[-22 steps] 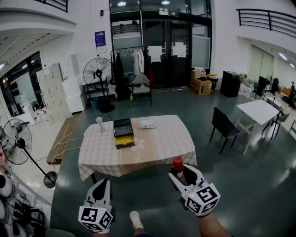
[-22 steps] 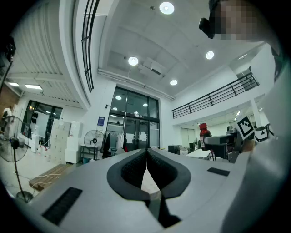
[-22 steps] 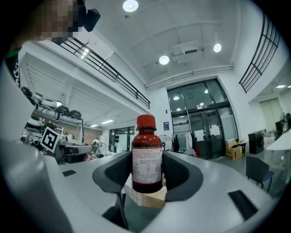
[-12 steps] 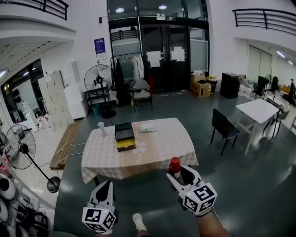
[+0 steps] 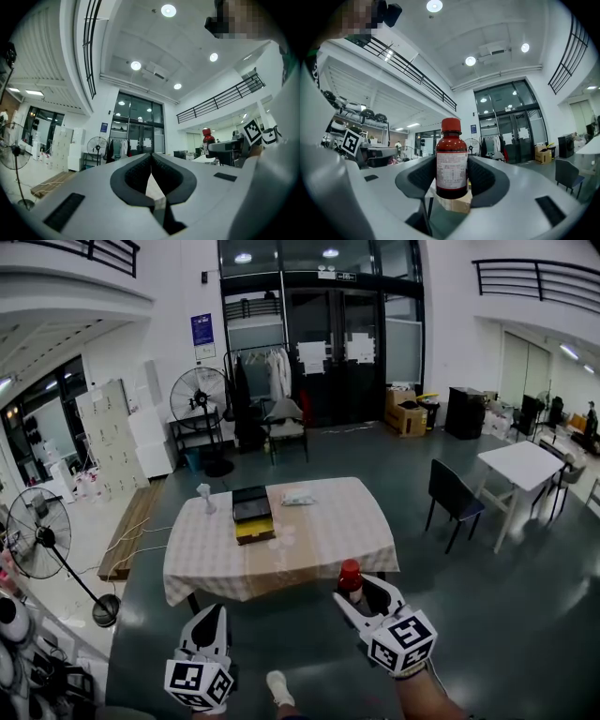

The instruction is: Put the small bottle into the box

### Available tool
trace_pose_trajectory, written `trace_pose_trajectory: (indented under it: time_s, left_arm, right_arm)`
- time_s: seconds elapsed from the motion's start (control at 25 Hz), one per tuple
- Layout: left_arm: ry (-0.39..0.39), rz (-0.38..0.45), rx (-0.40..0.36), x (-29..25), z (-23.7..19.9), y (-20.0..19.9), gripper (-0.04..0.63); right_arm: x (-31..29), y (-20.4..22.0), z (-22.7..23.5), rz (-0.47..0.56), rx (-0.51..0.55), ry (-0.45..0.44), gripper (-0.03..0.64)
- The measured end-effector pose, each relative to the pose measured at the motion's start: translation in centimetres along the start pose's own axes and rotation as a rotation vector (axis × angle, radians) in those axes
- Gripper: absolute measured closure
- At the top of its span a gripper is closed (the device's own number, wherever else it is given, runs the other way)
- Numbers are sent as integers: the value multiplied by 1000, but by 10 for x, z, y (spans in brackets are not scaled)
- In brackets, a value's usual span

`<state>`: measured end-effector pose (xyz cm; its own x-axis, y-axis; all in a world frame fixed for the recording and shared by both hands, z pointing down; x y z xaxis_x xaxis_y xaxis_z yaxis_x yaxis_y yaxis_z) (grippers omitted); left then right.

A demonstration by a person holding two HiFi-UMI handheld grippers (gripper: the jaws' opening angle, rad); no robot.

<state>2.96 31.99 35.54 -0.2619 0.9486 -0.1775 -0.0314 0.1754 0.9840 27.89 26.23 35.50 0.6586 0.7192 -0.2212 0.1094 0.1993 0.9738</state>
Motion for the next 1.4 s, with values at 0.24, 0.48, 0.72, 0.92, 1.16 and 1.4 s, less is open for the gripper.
trace_pose_trajectory:
  time_s: [0.24,0.48,0.72,0.92,1.16,1.4]
  left_arm:
    - [3,-1,6,-9,-4,0,571]
    - [1,-13,-6,-29,-11,1,571]
    - [9,-24,-28,-61,-33,-1,571]
    - [8,-24,-29,-93,-59,-14,571]
    - [2,-39,-14,-130,-98,-35,571]
    - [11,-47,-13,-166,-142,-52,571]
  right_arm:
    - [-11,1,8,-10,-14,-7,394]
    - [-29,0,19,-12,-18,-18,394]
    - [-61,-11,32,3,-21,-14,394]
    - [-97,-28,50,12,-30,-8,394]
    - [-147,-54,68,15,-42,-6,394]
    - [-203,-75,79,9,-49,-5,394]
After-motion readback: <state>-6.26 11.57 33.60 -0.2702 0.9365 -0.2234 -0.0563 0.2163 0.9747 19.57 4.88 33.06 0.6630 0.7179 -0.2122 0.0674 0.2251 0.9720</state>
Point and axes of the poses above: the fingertips, and each gripper's own axes: x backward along the fingers, z to its right, y out of its underside, the point moved 3 cm from there along x, backward along the fingers, and after that the axes turned 15 degrees about -z, right-handed, at the moved point
